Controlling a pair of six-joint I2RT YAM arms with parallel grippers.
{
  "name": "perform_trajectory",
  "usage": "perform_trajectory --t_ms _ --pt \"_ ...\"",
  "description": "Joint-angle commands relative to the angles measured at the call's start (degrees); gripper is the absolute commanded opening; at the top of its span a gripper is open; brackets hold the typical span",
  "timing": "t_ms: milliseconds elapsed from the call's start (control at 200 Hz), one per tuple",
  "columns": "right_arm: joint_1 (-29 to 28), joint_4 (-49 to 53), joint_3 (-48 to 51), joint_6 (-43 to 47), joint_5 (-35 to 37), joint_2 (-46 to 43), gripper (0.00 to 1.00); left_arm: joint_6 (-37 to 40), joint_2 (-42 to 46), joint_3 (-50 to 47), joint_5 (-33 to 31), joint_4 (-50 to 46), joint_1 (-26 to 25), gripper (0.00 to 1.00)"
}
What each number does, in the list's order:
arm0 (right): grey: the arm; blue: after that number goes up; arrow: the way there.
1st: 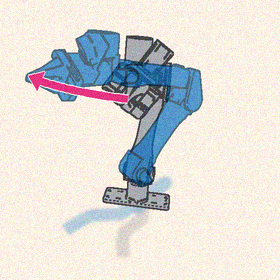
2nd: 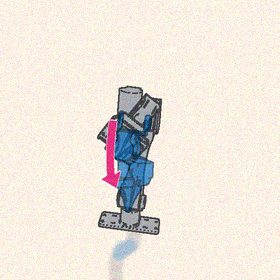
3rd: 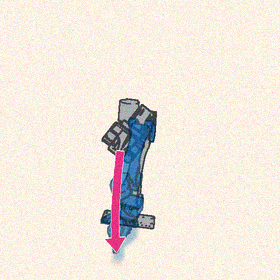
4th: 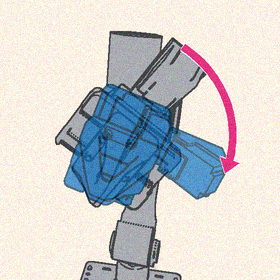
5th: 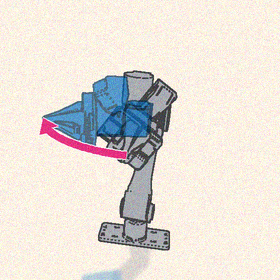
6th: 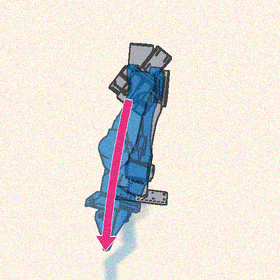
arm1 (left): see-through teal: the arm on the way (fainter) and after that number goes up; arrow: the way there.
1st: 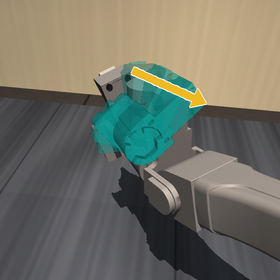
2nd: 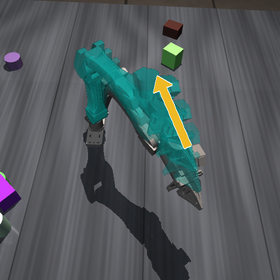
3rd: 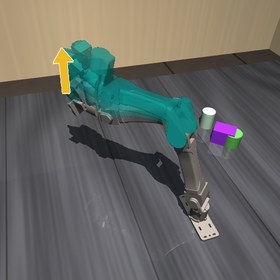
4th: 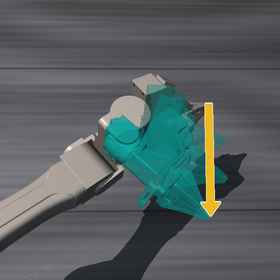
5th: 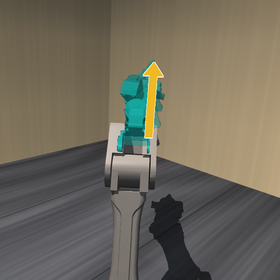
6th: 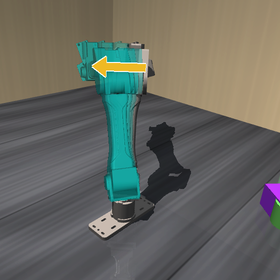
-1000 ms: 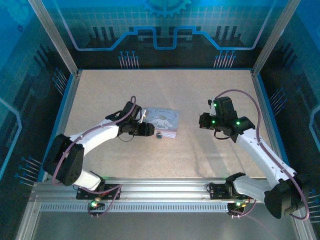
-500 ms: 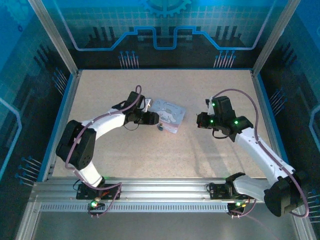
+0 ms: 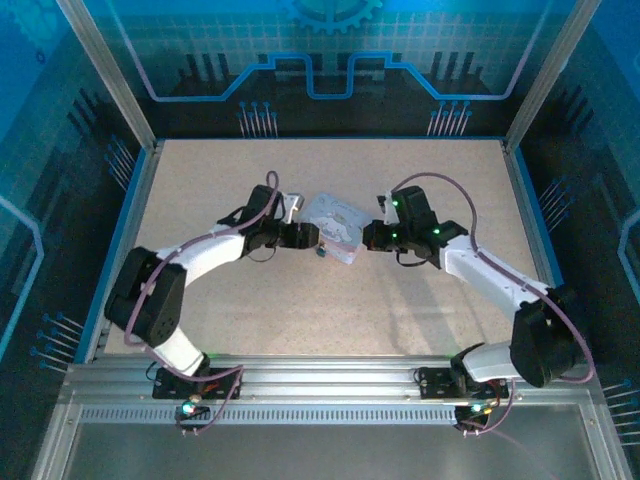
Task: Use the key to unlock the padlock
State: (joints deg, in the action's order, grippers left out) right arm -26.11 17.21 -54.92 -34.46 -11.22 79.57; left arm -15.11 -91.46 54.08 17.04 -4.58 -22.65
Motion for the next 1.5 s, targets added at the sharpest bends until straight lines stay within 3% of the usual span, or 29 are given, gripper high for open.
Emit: perform_trajectory --t_ms 0,140,255,690,1496 --pt "-0.53 -6.31 -2.33 -0.64 -3.48 2.77 0.0 -0.59 7.63 -5.51 -0.58 6.3 0.33 0.77" --pt "-0.35 -9.03 -3.29 -0.8 -5.01 7.16 0.0 -0.75 14.66 -11.27 -3.2 8.0 0.33 0.93" --pt "-0.35 -12.19 -3.96 -0.61 -7.55 10.8 0.0 -0.66 17.7 -13.2 -3.7 5.86 0.33 0.99" --pt "-0.1 -18.0 -4.03 -2.08 -8.45 18.55 0.0 -3.62 16.97 -18.18 0.69 10.54 0.33 0.99" --pt "-0.26 -10.15 -1.95 -1.14 -4.1 20.44 0.0 -3.41 -0.33 -10.85 4.23 16.67 -2.61 0.89"
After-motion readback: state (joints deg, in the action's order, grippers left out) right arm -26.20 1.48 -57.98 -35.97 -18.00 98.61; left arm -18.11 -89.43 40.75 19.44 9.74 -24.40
